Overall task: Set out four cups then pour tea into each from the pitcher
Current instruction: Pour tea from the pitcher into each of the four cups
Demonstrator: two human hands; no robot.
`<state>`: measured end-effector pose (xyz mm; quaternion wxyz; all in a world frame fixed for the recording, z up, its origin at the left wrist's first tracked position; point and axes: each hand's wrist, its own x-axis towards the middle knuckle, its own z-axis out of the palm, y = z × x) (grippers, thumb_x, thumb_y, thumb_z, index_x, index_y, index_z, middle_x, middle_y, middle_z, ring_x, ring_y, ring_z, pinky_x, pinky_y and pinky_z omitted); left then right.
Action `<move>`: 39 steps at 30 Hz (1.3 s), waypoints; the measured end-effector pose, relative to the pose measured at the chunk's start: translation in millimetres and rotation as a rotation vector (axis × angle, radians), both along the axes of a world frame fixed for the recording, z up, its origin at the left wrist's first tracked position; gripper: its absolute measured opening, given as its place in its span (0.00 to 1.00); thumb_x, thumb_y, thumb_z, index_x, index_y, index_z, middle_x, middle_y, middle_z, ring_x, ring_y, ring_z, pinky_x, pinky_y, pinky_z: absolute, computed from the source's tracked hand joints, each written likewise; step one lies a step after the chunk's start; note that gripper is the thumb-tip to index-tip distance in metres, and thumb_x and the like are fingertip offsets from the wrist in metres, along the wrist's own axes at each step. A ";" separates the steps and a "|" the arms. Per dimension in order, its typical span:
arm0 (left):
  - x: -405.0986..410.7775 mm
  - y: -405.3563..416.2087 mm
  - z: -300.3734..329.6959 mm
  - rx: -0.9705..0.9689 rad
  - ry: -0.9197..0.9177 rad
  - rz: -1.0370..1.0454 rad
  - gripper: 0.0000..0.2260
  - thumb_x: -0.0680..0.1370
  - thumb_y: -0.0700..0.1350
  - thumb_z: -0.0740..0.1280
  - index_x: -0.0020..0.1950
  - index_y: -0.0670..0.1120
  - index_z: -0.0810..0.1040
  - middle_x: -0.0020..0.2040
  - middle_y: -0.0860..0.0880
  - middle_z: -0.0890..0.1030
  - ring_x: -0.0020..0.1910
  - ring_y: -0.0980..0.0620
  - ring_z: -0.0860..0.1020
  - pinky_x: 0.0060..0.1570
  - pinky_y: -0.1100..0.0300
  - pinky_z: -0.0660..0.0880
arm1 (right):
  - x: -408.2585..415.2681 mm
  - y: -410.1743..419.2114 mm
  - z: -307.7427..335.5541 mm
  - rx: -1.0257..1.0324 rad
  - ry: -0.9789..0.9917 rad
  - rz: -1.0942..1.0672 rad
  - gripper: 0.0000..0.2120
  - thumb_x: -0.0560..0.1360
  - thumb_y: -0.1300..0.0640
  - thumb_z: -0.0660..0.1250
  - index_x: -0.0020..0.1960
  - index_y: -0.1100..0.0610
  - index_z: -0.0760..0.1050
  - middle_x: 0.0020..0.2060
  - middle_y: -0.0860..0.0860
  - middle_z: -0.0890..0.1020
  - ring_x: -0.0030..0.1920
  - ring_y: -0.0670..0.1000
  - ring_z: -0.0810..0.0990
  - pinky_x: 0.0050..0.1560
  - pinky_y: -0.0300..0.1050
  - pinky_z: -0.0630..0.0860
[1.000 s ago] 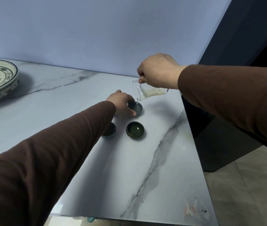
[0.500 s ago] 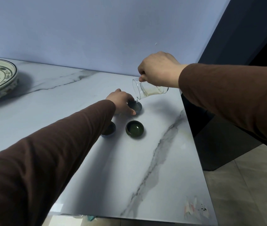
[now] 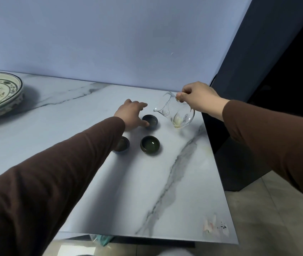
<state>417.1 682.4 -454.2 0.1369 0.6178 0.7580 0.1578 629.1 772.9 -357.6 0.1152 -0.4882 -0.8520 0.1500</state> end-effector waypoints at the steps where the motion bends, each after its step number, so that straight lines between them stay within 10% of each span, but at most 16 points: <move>1: 0.2 -6.0 2.1 0.042 -0.016 0.009 0.32 0.73 0.54 0.73 0.75 0.50 0.68 0.66 0.49 0.77 0.67 0.46 0.66 0.64 0.51 0.69 | 3.1 -3.3 0.5 -0.002 0.008 0.005 0.13 0.77 0.42 0.64 0.43 0.50 0.81 0.38 0.46 0.81 0.42 0.52 0.77 0.35 0.41 0.65; 39: 40.8 -74.5 -22.7 -0.028 0.117 -0.039 0.29 0.69 0.64 0.72 0.66 0.52 0.78 0.56 0.51 0.82 0.59 0.45 0.69 0.54 0.53 0.69 | -6.9 -101.4 -2.8 0.622 -0.434 0.552 0.11 0.81 0.49 0.60 0.42 0.51 0.65 0.42 0.51 0.79 0.45 0.58 0.78 0.34 0.47 0.62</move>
